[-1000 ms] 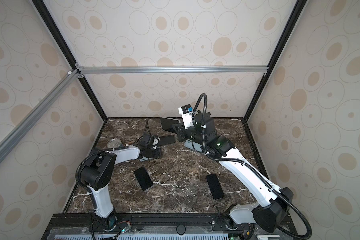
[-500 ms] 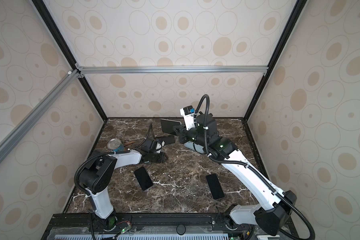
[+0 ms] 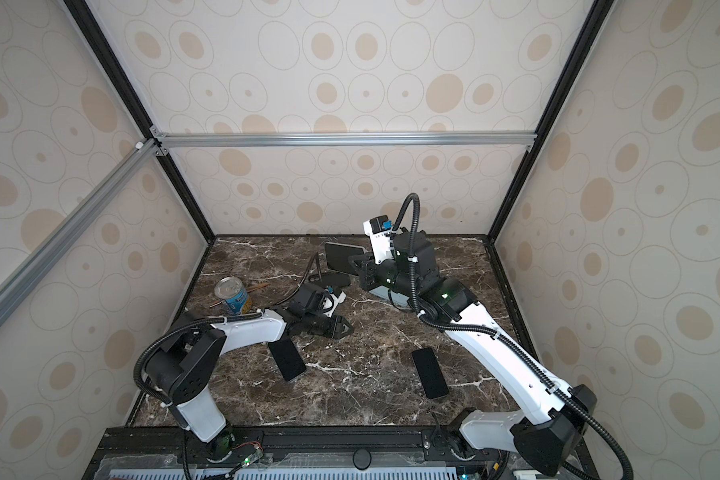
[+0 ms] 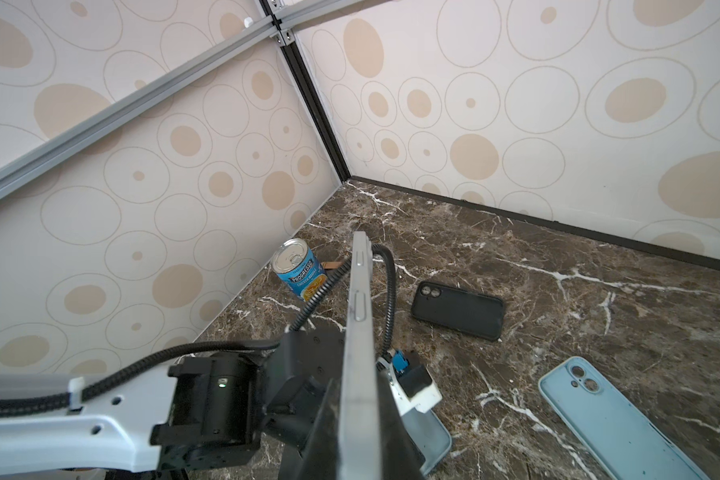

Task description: Put the phone into the phone case

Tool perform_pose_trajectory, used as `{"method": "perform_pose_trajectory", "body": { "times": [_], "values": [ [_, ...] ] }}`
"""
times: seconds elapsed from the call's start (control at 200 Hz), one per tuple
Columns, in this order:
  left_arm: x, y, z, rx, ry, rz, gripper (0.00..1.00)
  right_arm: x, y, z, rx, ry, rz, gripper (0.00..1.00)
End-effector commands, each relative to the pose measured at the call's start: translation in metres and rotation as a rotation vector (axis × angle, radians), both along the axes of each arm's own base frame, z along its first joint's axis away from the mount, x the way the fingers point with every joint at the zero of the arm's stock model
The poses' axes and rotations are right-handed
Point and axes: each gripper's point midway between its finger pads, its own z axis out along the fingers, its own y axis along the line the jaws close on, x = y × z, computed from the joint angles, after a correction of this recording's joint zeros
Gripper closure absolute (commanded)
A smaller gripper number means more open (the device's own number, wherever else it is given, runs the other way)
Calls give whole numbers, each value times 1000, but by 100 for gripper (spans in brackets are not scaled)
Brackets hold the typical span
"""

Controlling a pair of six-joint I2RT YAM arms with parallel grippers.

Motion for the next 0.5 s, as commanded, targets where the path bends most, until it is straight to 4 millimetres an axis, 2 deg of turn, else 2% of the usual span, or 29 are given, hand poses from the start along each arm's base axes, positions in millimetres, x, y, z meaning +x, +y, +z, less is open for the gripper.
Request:
{"method": "perform_pose_trajectory", "body": {
  "times": [0.0,0.085,0.16,0.26,0.345,0.49],
  "values": [
    [26,13,67,-77,-132,86,56,-2,-8,26,49,-23,-35,100],
    [40,45,89,-76,-174,168,55,-2,-9,22,59,0,-48,100],
    [58,84,101,-30,-229,273,53,-1,-6,13,60,33,-44,100],
    [74,118,107,0,-263,351,49,0,6,-7,84,103,-32,100],
    [86,135,99,10,-248,399,49,0,21,-26,96,156,-18,100],
    [95,146,73,3,-197,428,50,-1,51,-63,115,260,25,100]
  ]
}}
